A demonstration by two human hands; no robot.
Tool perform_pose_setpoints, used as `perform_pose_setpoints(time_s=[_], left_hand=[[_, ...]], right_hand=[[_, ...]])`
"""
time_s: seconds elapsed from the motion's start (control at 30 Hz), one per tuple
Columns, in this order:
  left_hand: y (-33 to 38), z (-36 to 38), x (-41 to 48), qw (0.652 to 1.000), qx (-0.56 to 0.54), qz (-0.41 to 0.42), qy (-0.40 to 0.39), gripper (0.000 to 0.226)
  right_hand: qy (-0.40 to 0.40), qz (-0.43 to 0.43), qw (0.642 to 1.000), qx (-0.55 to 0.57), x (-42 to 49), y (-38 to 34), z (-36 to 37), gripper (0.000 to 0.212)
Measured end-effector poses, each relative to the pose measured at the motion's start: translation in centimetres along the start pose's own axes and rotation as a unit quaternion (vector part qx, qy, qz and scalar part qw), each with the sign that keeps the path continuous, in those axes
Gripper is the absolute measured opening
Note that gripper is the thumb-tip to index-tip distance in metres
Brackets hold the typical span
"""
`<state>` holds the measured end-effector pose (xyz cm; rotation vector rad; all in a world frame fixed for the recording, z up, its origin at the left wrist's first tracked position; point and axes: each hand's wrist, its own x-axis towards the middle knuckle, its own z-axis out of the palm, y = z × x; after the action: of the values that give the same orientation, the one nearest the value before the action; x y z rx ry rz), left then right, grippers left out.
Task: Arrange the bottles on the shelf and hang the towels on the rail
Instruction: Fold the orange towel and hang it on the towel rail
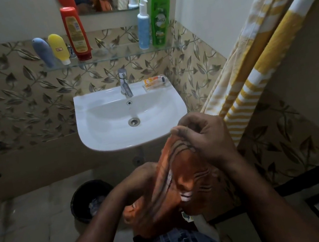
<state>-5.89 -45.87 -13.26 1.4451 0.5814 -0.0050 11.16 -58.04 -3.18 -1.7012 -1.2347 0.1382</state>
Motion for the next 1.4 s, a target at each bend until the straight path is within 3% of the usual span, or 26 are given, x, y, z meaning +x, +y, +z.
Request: perform_pose_setpoints(time_s=[0.03,0.1,0.17,0.27,0.33,0.5,0.57,0.67,0.8,0.87,0.97,1.07,1.17,1.27,1.4], left_hand=[[1.1,0.7,-0.3,0.999,-0.017,0.013,0.027,0.042],[3.1,1.3,-0.4,0.995,-0.066,0.078,-0.006,0.054],[5.3,1.6,-0.5,0.982,-0.116,0.147,0.005,0.027],[7.9,1.0,-0.6,0.965,-0.049,0.227,0.118,0.01],[9.1,0.6,-1.1,0.957,-0.01,0.257,0.131,0.013],[11.8,-1.6,-2.8,0.933,-0.037,0.291,0.207,0.016],[12.3,-3.4,-3.1,0.917,-0.067,0.281,0.275,0.024],[12.2,-5.8,-3.1,0.903,-0.081,0.262,0.331,0.016],[12.1,-4.1,-3.2,0.943,0.017,0.214,0.256,0.008],[12.1,-1.3,-2.8,0.959,0.063,0.203,0.188,0.02],[12.1,1.4,-1.9,0.971,0.09,0.19,0.113,0.032],[11.8,1.2,-1.4,0.956,0.122,0.21,0.167,0.008],[11.7,0.4,-2.0,0.95,0.073,0.213,0.218,0.022],[11.4,0.3,-2.1,0.949,0.059,0.214,0.223,0.03],[10.4,1.1,-1.1,0.937,0.082,0.216,0.261,0.024]], right_hand=[[0.019,0.013,1.0,0.008,0.3,-0.2,0.4,0.021],[0.027,0.024,0.999,-0.008,0.9,-0.5,0.7,0.021],[0.008,0.024,1.0,-0.019,1.2,-0.5,0.8,0.018],[-0.069,0.043,0.994,0.074,1.3,0.2,0.8,0.018],[-0.13,0.068,0.979,0.141,1.3,0.8,0.3,0.028],[-0.215,0.074,0.973,0.042,0.6,3.7,-2.7,0.037],[-0.205,0.098,0.973,0.047,0.5,4.9,-4.3,0.04],[-0.135,0.118,0.98,0.082,0.8,5.9,-5.6,0.042],[-0.01,0.086,0.989,0.122,1.8,4.1,-4.5,0.034],[-0.017,0.066,0.989,0.134,2.4,1.7,-3.4,0.017],[-0.082,0.01,0.991,0.104,3.2,-0.1,-2.1,0.014],[-0.128,0.003,0.988,0.083,3.2,0.0,-2.7,0.01],[-0.115,0.05,0.984,0.124,2.5,1.1,-4.0,0.003],[-0.063,0.074,0.987,0.132,2.0,1.9,-4.5,0.01],[-0.006,0.066,0.991,0.114,1.9,2.1,-4.5,0.009]])
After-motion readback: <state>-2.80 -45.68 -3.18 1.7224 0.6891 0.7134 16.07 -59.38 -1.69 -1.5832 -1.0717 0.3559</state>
